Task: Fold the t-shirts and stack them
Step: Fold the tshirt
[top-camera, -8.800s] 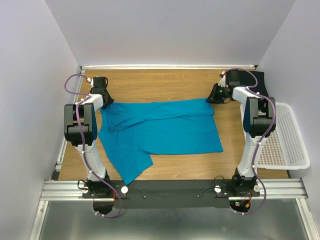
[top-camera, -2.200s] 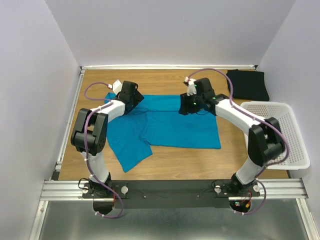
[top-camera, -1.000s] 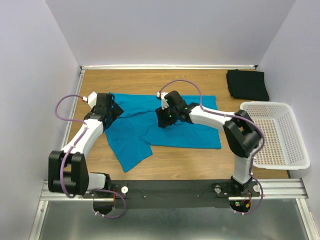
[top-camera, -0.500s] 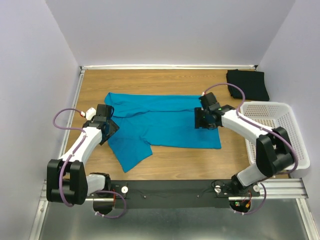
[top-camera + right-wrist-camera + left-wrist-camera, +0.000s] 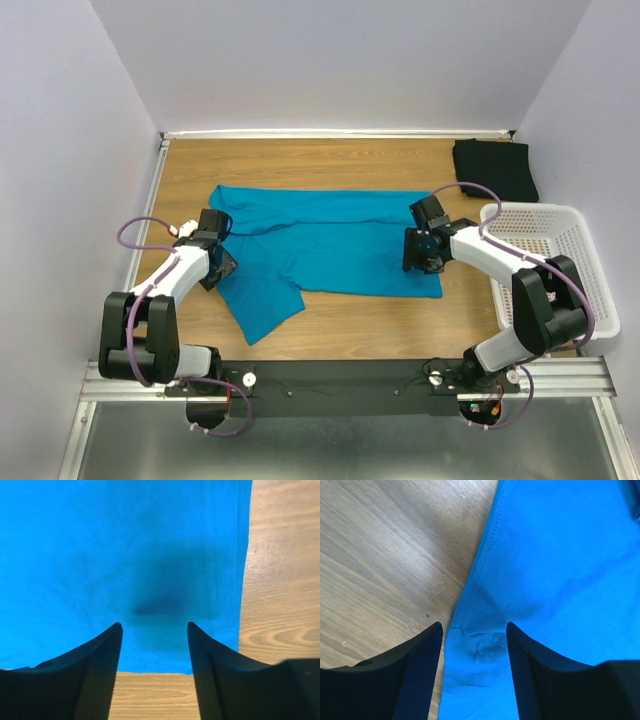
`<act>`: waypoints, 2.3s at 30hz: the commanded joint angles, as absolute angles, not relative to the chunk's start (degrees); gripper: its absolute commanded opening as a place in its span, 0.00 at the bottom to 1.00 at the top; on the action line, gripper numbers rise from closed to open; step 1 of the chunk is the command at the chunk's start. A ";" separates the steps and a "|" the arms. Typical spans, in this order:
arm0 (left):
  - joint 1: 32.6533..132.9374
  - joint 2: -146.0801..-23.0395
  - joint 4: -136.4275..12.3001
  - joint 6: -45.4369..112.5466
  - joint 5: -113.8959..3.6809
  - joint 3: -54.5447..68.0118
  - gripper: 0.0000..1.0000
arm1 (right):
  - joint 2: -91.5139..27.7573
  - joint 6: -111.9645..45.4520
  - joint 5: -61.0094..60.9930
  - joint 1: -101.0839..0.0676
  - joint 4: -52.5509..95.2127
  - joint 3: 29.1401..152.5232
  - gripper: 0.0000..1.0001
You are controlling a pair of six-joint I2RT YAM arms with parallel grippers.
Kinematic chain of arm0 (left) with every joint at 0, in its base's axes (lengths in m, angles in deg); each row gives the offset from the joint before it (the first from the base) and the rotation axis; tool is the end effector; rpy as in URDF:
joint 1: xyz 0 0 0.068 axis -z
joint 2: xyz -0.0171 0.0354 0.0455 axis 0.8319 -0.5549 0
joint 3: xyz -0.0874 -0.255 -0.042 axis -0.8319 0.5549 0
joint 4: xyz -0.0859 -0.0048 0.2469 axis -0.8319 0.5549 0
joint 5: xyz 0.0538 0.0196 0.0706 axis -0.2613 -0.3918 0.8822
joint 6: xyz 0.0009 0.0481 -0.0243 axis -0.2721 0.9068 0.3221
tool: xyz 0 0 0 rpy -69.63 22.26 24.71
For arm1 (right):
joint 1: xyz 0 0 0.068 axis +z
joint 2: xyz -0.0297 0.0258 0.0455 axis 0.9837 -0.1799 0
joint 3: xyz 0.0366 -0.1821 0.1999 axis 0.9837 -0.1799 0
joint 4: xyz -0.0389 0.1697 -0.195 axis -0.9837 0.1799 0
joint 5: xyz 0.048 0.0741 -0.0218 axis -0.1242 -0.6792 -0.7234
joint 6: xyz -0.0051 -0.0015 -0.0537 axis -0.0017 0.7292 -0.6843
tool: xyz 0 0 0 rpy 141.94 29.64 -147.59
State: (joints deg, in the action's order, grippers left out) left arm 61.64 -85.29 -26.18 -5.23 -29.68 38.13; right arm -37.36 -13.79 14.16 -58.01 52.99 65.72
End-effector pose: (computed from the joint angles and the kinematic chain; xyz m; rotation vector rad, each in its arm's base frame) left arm 0.2297 -0.0109 0.1761 -1.0947 2.4472 0.1272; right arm 0.2600 0.0987 0.1798 0.1416 2.7456 0.0707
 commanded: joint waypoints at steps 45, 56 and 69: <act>62.27 -94.23 -37.02 5.40 -41.84 21.60 0.80 | -71.11 -36.73 -7.13 -36.04 32.25 106.16 0.37; 62.62 -97.13 -39.75 6.46 -42.98 22.12 0.79 | -82.01 -37.08 -7.84 -34.72 30.58 115.48 0.34; 62.71 -97.04 -39.92 7.52 -43.51 23.27 0.80 | -83.95 -37.17 -7.31 -34.72 30.76 116.36 0.30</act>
State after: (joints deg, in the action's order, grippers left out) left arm 62.43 -96.96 -39.21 6.41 -43.05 22.50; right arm -82.10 -36.19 -6.85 -35.08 31.67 114.26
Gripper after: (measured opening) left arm 0.796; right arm 0.306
